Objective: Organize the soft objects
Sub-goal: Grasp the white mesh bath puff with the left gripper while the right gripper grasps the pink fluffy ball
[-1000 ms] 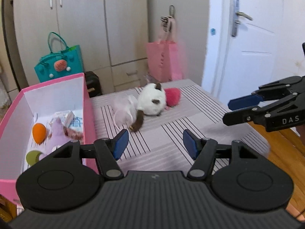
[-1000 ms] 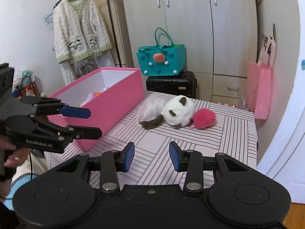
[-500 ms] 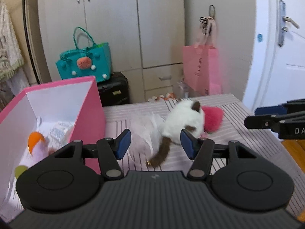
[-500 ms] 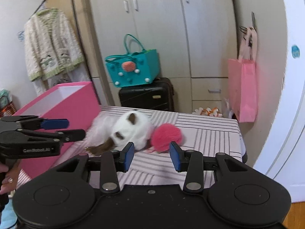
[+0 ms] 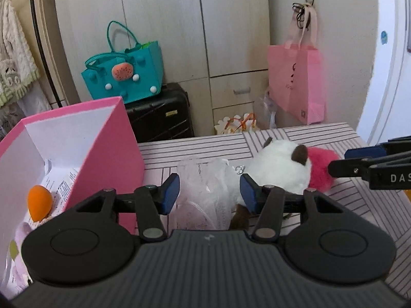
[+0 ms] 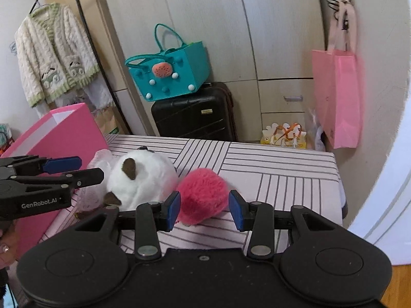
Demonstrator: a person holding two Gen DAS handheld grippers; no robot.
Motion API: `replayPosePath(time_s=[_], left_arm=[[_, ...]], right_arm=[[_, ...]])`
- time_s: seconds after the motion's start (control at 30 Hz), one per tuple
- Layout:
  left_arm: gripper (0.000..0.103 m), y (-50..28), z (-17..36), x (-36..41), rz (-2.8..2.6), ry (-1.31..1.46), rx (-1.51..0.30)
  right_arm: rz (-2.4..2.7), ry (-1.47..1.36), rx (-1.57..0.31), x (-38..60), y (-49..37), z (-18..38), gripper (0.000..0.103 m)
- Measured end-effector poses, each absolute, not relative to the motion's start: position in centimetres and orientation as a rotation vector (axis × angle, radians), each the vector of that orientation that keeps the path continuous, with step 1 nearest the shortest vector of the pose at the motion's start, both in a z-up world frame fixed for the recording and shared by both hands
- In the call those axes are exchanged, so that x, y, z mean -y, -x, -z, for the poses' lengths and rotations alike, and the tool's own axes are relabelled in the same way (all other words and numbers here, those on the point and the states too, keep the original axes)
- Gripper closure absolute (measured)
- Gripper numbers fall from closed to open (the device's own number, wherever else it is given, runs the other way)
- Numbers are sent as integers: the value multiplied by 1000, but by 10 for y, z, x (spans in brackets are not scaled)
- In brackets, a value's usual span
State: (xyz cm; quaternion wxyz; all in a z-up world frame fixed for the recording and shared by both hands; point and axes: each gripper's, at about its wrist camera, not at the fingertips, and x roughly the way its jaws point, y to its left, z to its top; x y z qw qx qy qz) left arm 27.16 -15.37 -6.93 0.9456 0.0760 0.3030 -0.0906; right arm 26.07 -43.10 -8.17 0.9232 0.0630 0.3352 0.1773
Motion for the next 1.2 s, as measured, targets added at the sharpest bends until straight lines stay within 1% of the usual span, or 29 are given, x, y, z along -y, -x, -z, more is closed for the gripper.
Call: replayPosePath(time_s=[0.07, 0.17, 0.3, 0.37, 0.43, 0.63, 0.7, 0.77, 0.83, 0.9, 0.93, 1.0, 1.07, 1.2], left_arm=[[52, -275, 73, 155, 191, -147, -639], [52, -279, 77, 158, 191, -130, -657], [52, -282, 80, 158, 167, -121, -653], [52, -284, 81, 157, 161, -115, -655], [52, -284, 84, 157, 147, -125, -655], [52, -289, 93, 156, 120, -127, -669], [51, -292, 94, 155, 112, -118, -676], [51, -293, 96, 154, 114, -122, -685], [54, -293, 98, 160, 133, -190, -697], [65, -291, 99, 163, 130, -228, -684], [67, -291, 99, 163, 131, -224, -687], [76, -290, 96, 160, 133, -190, -678], [78, -285, 89, 153, 148, -118, -630], [79, -269, 73, 145, 157, -75, -549]], right_arm=[[-390, -131, -688, 431, -266, 85, 44], [-433, -76, -716, 424, -274, 92, 43], [-440, 4, -692, 415, -275, 97, 43], [-464, 5, -687, 415, -276, 97, 39], [-467, 19, -679, 414, -279, 99, 37], [-460, -5, -682, 420, -293, 106, 37], [-466, -15, -678, 422, -294, 108, 45], [-468, -12, -676, 422, -293, 108, 51], [-472, -6, -675, 421, -292, 107, 55], [-465, -3, -673, 421, -288, 104, 56], [-464, -3, -667, 422, -285, 103, 56], [-457, 2, -659, 422, -277, 100, 56], [-442, 10, -659, 423, -270, 98, 56], [-421, -3, -669, 426, -256, 95, 56]])
